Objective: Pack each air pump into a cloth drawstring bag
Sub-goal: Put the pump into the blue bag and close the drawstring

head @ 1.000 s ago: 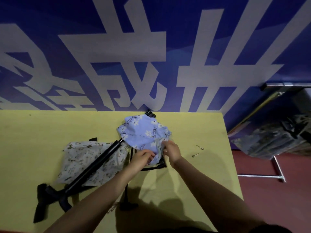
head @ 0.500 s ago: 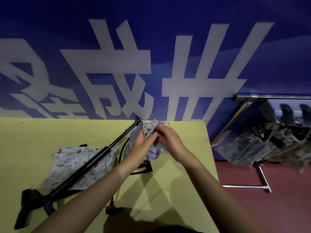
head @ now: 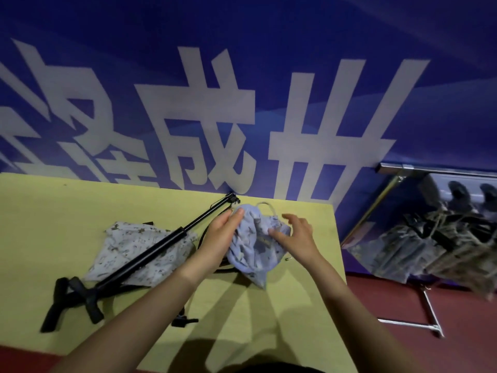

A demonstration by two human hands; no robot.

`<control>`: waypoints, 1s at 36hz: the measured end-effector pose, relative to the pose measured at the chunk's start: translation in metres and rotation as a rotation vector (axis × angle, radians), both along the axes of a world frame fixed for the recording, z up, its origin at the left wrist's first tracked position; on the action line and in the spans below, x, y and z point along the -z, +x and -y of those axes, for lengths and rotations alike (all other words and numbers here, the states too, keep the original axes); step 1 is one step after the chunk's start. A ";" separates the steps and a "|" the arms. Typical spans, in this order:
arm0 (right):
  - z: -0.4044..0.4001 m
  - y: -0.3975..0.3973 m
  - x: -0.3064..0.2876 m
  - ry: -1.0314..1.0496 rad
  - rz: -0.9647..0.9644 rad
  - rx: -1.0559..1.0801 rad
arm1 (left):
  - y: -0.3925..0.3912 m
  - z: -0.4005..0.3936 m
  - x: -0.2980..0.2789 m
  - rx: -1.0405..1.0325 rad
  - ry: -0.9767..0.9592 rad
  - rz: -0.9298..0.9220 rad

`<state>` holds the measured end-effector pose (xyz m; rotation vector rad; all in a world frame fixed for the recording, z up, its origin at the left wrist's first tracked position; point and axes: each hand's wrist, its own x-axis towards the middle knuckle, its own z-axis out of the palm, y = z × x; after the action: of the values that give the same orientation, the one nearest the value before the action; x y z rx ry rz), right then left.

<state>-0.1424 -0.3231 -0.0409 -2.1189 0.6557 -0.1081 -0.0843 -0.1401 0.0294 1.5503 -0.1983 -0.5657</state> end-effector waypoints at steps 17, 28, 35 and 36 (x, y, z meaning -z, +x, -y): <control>-0.021 -0.005 -0.023 0.495 0.019 -0.115 | 0.031 -0.053 -0.002 -0.370 0.058 -0.011; -0.017 -0.011 -0.052 1.844 0.229 0.086 | 0.038 -0.059 0.004 -0.152 -0.257 -0.371; -0.014 -0.005 0.010 1.641 -0.070 0.178 | 0.041 -0.051 0.023 -0.073 -0.618 -0.657; -0.014 -0.005 0.017 1.615 -0.083 0.191 | 0.043 -0.049 0.027 -0.044 -0.642 -0.686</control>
<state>-0.1476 -0.3093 -0.0578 -0.5067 0.6242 0.3194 -0.0418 -0.0911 0.0026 0.6838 0.1704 -0.8647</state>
